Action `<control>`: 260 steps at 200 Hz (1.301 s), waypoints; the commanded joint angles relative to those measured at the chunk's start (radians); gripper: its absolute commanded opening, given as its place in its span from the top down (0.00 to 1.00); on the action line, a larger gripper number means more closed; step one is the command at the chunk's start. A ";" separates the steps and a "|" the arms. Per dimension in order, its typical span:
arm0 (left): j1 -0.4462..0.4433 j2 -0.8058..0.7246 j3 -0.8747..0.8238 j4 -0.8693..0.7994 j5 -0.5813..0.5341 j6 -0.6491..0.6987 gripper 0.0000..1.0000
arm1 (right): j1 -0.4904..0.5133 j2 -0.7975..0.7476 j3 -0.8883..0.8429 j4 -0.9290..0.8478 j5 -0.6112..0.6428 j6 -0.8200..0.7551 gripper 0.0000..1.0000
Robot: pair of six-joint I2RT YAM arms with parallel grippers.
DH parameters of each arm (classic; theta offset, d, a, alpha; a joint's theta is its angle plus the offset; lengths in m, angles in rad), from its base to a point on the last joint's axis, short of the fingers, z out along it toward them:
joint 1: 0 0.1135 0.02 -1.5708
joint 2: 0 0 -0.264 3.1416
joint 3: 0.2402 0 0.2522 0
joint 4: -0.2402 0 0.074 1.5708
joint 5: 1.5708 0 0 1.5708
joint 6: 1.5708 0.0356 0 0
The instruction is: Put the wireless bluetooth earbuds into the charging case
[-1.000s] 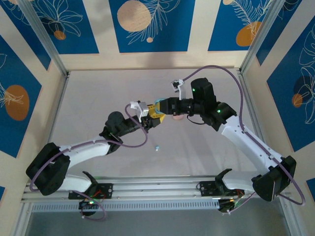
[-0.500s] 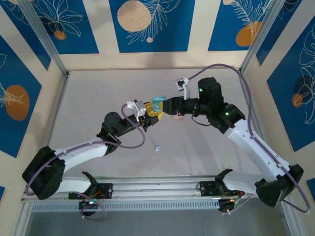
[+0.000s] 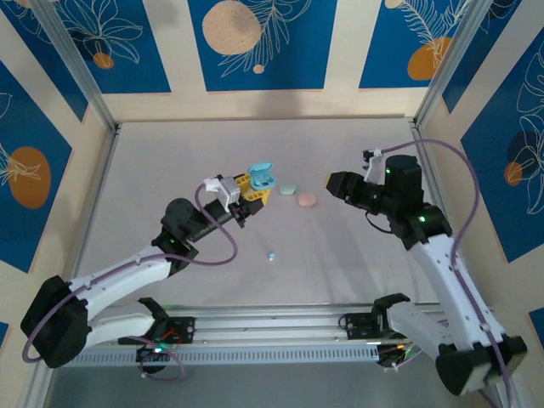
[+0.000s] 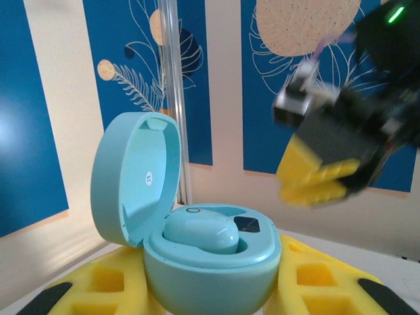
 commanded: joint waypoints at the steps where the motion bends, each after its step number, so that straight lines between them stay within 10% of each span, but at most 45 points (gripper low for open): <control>1: -0.006 -0.052 -0.012 -0.035 -0.029 0.033 0.74 | -0.007 0.098 -0.077 -0.065 -0.159 0.090 0.55; 111: -0.006 -0.158 0.007 -0.117 -0.057 0.059 0.74 | 0.322 0.606 -0.072 0.012 -0.130 -0.004 0.61; 260: -0.005 -0.190 -0.009 -0.136 -0.088 0.085 0.73 | 0.454 0.852 0.118 -0.071 -0.005 0.050 0.58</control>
